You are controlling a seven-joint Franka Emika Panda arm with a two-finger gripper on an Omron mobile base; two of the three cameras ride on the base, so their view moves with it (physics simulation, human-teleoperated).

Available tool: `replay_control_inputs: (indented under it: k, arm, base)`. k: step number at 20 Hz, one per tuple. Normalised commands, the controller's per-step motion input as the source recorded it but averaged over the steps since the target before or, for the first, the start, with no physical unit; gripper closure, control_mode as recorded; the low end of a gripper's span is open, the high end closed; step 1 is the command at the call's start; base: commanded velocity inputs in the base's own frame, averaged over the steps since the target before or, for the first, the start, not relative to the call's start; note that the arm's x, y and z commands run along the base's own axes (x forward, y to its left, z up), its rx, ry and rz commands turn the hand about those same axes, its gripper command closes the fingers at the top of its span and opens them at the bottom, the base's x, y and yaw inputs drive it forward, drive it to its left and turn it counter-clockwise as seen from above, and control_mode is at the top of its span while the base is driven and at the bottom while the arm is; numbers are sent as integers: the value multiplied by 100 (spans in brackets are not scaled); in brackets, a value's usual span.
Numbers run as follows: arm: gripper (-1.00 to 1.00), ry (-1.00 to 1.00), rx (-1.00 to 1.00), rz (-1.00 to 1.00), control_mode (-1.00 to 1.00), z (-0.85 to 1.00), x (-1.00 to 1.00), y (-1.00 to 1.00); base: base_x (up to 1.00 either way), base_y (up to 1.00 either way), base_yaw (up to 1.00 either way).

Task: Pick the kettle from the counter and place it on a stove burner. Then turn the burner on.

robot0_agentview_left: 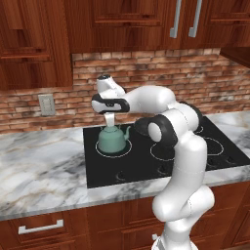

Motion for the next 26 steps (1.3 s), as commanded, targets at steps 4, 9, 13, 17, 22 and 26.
replay_control_inputs:
  k: [4,9,13,17,22,26]
  arm:
    - [-100,0,0,0,-100,0,0,0]
    - [-100,0,0,0,-100,0,0,0]
    - [-100,0,0,0,-100,0,0,0]
    - [-100,0,0,0,-100,0,0,0]
    - [-100,0,0,0,-100,0,0,0]
    - [-100,1,0,0,-100,-2,-16,0]
  base:
    - [0,0,0]
    - [0,0,0]
    - [0,0,0]
    - [0,0,0]
    - [0,0,0]
    - [0,0,0]
